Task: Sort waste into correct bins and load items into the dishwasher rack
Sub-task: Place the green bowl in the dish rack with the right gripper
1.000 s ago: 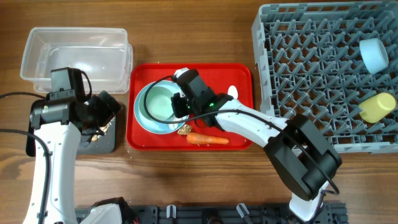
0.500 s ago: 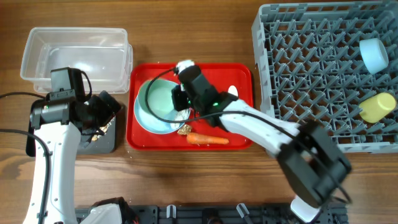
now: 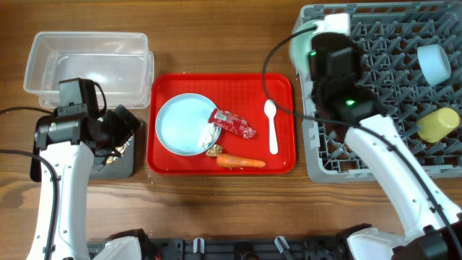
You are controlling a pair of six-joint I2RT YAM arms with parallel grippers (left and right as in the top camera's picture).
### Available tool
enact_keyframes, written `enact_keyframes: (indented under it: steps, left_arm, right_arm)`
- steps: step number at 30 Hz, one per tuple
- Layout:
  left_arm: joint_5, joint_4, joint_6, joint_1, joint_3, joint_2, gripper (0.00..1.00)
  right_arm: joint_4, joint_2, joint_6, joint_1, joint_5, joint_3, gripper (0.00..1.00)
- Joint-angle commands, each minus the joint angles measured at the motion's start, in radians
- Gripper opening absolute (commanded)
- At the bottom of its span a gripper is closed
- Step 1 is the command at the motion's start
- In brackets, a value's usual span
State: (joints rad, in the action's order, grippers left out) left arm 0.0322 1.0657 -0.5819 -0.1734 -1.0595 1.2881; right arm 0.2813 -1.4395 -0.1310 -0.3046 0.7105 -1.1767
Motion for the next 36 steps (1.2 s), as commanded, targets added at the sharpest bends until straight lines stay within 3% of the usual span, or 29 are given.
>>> enact_keyframes:
  steps: [1, 8, 16, 23, 30, 36]
  left_arm:
    - [0.008, -0.005, -0.01, -0.006, -0.002, -0.011, 1.0]
    - [0.008, -0.007, -0.01, -0.006, -0.002, -0.011, 1.0]
    - [0.008, -0.009, -0.01, -0.006, -0.002, -0.011, 1.0]
    - [0.008, -0.011, -0.01, -0.006, -0.002, -0.011, 1.0]
    - [0.009, -0.016, -0.01, -0.006, -0.002, -0.011, 1.0]
    - [0.008, -0.019, -0.01, -0.006, -0.002, -0.011, 1.0]
  right_arm:
    - [-0.083, 0.023, -0.226, 0.134, 0.195, 0.002, 0.04]
    - [-0.18, -0.008, -0.449, 0.317, 0.244, 0.002, 0.04]
    - [-0.253, -0.16, -0.479, 0.417, 0.368, 0.005, 0.04]
    - [-0.274, -0.313, -0.451, 0.425, 0.393, 0.005, 0.04]
    - [-0.267, -0.346, -0.39, 0.385, 0.393, 0.006, 0.04]
    - [-0.141, -0.346, -0.282, 0.29, 0.388, 0.006, 0.06]
